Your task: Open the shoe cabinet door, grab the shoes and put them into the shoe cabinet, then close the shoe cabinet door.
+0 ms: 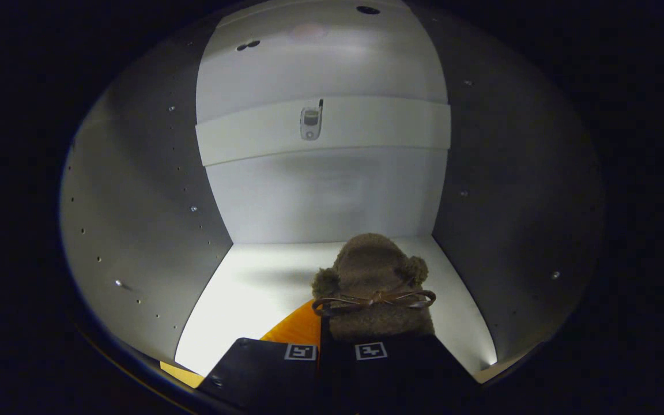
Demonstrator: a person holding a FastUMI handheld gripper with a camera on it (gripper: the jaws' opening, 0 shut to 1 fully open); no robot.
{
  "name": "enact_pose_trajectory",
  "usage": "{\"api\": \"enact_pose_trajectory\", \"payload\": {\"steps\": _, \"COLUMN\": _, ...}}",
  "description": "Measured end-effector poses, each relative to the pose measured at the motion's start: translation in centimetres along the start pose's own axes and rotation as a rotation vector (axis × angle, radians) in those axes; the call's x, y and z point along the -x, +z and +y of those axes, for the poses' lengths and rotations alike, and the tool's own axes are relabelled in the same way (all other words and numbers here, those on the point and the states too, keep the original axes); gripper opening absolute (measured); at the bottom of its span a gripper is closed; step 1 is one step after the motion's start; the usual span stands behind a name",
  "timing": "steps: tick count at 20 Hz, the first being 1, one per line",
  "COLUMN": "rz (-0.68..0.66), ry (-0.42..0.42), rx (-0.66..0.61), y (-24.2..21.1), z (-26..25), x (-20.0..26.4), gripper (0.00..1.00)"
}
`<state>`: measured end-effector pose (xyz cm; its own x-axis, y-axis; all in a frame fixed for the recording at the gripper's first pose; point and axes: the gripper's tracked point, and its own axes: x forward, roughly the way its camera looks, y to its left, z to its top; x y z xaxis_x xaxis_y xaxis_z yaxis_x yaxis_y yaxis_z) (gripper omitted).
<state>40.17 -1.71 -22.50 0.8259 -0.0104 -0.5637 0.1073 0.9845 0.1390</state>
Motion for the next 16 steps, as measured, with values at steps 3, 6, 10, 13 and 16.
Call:
{"api": "enact_pose_trajectory", "payload": {"steps": 3, "rz": 0.029, "ry": -0.010, "rx": -0.007, "y": -0.1, "z": 1.4, "x": -2.2, "gripper": 0.10}}
{"api": "enact_pose_trajectory", "payload": {"steps": 6, "rz": 0.044, "ry": -0.057, "rx": -0.034, "y": 0.0, "z": 1.4, "x": -3.1, "gripper": 0.10}}
{"api": "enact_pose_trajectory", "payload": {"steps": 10, "rz": 0.072, "ry": -0.053, "rx": -0.016, "y": -0.6, "z": 1.2, "x": -1.9, "gripper": 0.16}}
{"api": "enact_pose_trajectory", "payload": {"steps": 13, "rz": 0.060, "ry": -0.048, "rx": -0.034, "y": -0.4, "z": 1.1, "x": 0.0, "gripper": 0.33}}
{"api": "enact_pose_trajectory", "payload": {"steps": 16, "rz": 0.037, "ry": -0.037, "rx": -0.002, "y": -0.6, "z": 1.4, "x": 2.8, "gripper": 0.69}}
